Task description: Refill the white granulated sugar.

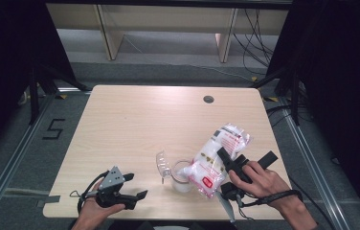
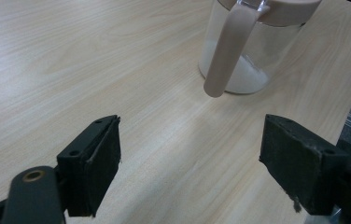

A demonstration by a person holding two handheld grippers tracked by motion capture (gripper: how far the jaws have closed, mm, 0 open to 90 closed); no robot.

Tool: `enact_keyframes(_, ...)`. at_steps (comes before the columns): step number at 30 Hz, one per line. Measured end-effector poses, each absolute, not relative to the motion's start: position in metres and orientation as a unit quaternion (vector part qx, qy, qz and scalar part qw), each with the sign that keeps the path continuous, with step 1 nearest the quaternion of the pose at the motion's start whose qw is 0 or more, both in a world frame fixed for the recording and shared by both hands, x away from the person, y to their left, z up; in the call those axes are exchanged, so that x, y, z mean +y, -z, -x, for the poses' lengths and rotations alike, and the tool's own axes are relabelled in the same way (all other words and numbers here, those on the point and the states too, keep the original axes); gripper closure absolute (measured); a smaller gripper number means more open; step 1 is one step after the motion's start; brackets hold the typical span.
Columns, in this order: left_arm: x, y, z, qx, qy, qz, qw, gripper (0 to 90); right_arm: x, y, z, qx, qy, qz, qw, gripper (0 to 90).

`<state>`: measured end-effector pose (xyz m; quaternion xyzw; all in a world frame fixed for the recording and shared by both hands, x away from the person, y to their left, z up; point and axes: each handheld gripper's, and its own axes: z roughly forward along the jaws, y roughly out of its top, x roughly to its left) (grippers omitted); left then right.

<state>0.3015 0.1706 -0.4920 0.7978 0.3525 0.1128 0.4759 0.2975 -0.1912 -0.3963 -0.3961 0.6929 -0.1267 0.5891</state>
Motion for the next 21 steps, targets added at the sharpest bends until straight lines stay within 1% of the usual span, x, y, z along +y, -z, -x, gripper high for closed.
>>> enact_keyframes(3,0.171,0.491,-0.301,0.347,-0.110,-0.801,0.475,19.9,-0.192,0.398,-0.299,0.701,0.122,0.384,0.588,80.8)
enact_keyframes(9,0.171,0.491,-0.302,0.345,-0.112,-0.803,0.472,19.8,-0.190,0.402,-0.308,0.696,0.128,0.397,0.585,81.4)
enact_keyframes(14,0.171,0.491,-0.302,0.346,-0.112,-0.803,0.472,19.8,-0.192,0.401,-0.309,0.693,0.129,0.393,0.590,81.6)
enact_keyframes(15,0.171,0.491,-0.302,0.346,-0.113,-0.804,0.471,19.8,-0.192,0.400,-0.309,0.697,0.129,0.393,0.586,81.7)
enact_keyframes(16,0.172,0.491,-0.302,0.340,-0.118,-0.810,0.464,19.8,-0.193,0.400,-0.308,0.695,0.128,0.390,0.591,81.7)
enact_keyframes(21,0.171,0.492,-0.301,0.347,-0.110,-0.801,0.475,19.8,-0.192,0.397,-0.308,0.692,0.127,0.393,0.592,81.8)
